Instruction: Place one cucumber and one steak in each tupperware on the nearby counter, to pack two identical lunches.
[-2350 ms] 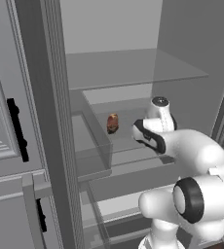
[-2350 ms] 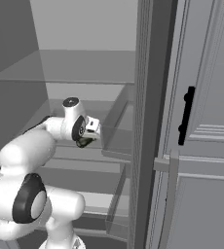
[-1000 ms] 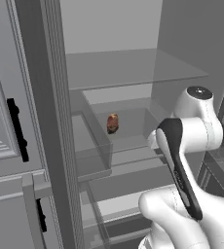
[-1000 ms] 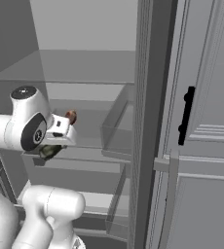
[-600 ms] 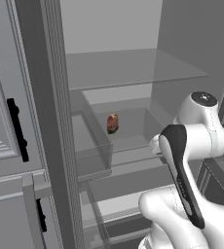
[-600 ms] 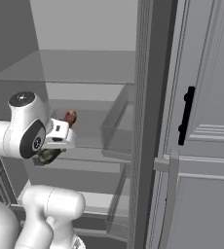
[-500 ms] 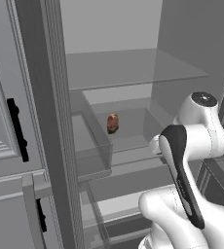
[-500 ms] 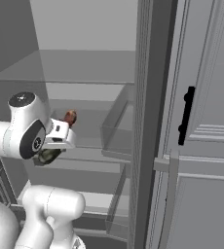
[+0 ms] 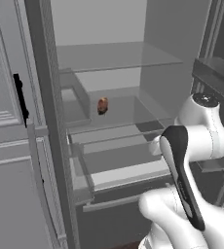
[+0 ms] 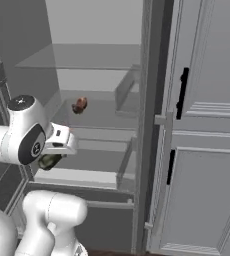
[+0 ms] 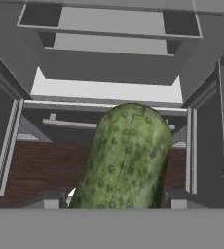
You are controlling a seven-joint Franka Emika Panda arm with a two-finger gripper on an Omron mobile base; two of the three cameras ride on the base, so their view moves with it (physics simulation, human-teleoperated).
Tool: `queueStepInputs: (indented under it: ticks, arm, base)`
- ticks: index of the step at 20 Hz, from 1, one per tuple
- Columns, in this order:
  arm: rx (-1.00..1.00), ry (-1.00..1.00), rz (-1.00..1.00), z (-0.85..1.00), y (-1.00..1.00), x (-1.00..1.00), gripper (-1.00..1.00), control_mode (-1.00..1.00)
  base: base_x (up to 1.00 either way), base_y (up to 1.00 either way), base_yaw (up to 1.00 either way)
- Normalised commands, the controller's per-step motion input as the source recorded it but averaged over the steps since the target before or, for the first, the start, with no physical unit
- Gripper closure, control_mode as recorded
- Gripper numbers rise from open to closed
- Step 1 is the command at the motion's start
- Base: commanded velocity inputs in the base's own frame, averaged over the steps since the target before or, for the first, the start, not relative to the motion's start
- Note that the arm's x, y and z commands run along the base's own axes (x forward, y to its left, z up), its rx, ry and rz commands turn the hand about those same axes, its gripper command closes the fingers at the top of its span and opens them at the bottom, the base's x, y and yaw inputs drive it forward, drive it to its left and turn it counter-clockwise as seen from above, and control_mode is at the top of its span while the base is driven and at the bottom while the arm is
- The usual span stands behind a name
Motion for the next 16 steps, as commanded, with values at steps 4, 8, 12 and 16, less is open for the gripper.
queueStepInputs:
  ticks: [4,8,12,16]
  arm:
    - [0.0,0.0,0.0,0.0,0.0,0.0,1.0,1.0]
    - [0.0,0.0,0.0,0.0,0.0,0.0,1.0,1.0]
    - [0.0,0.0,0.0,0.0,0.0,0.0,1.0,1.0]
    - [0.0,0.0,0.0,0.0,0.0,0.0,1.0,1.0]
  base:
    - [-1.0,-0.02,-0.06]
    - [-0.6,-0.04,-0.37]
    - [0.0,-0.21,-0.76]
    - [0.0,-0.24,-0.77]
